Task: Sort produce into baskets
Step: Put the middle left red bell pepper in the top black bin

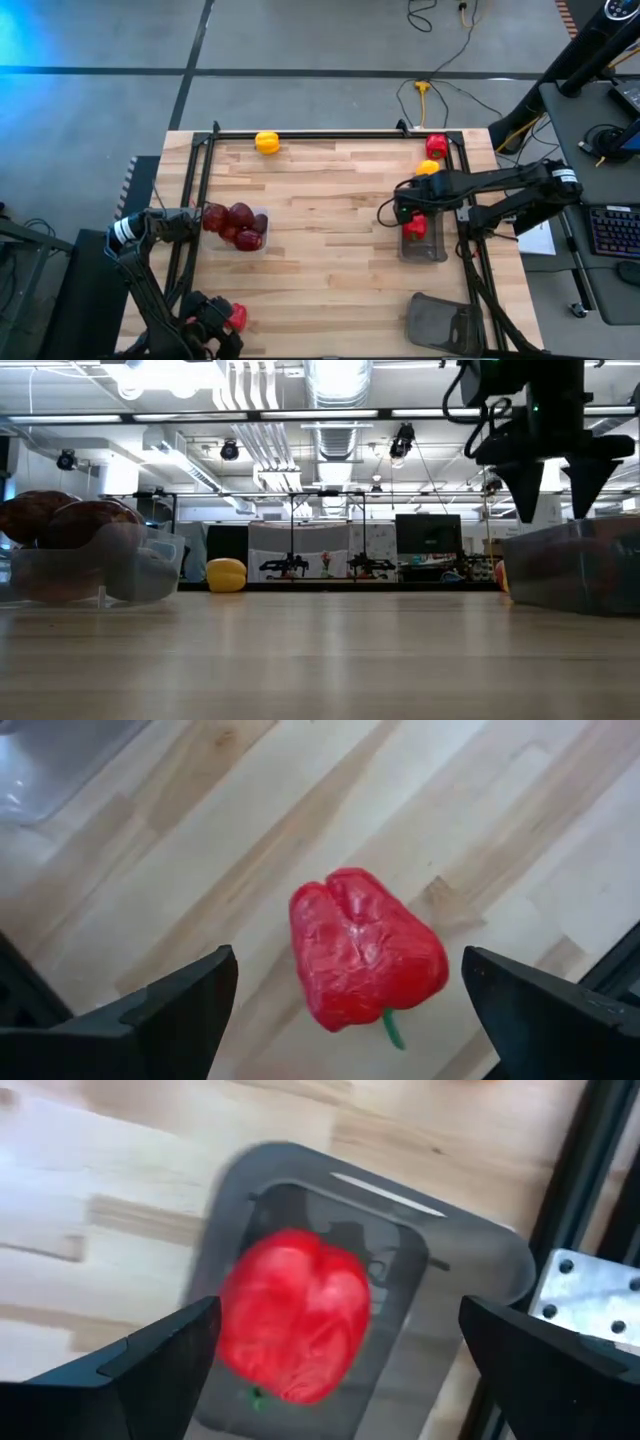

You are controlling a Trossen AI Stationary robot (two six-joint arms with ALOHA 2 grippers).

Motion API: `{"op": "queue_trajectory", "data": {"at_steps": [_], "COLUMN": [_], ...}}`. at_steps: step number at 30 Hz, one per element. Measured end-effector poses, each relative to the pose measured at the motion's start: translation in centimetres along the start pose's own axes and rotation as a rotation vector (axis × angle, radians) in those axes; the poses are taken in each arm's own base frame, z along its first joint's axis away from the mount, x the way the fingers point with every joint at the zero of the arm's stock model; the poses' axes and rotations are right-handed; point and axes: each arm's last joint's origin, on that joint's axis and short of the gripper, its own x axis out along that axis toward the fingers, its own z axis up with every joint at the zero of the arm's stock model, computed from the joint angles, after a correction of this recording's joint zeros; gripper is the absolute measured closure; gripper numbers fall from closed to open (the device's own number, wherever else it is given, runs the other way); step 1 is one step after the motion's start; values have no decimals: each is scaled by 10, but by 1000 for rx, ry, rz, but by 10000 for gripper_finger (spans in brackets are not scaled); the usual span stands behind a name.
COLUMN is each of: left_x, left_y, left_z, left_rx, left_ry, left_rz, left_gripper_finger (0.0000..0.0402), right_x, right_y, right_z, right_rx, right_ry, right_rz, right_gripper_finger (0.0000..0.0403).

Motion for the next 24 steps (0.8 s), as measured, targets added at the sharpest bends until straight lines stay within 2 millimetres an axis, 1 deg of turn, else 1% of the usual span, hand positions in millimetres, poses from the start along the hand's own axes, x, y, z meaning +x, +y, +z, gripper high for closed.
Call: {"op": "queue_trajectory", "data": {"at_steps": [5, 10, 14, 17, 20, 24], "left_x": [0, 1, 1, 2, 5, 17], "left_y": [-6, -7, -5, -5, -8, -14], "left_z": [-3, -2, 0, 1, 6, 13], "left_rx": [-9, -155, -260, -368, -395, -419], "left_ry": [21, 40, 35, 60, 67, 66], "left_rz": [-36, -34, -5, 12, 20, 60], "left_gripper_finger": [36, 33, 10, 5, 11, 12], "right_x": [-20, -47, -63, -68, -67, -63], "right_y": [7, 17, 23, 25, 27, 30], "right_z": [5, 9, 8, 5, 3, -1], "right_rx": [-29, -47, -72, -83, -92, -109], "right_ry": [-37, -94, -164, -194, -192, -185], "right_rz": [73, 190, 254, 265, 263, 252], "right_gripper_finger": [3, 3, 3, 3, 3, 3]}}
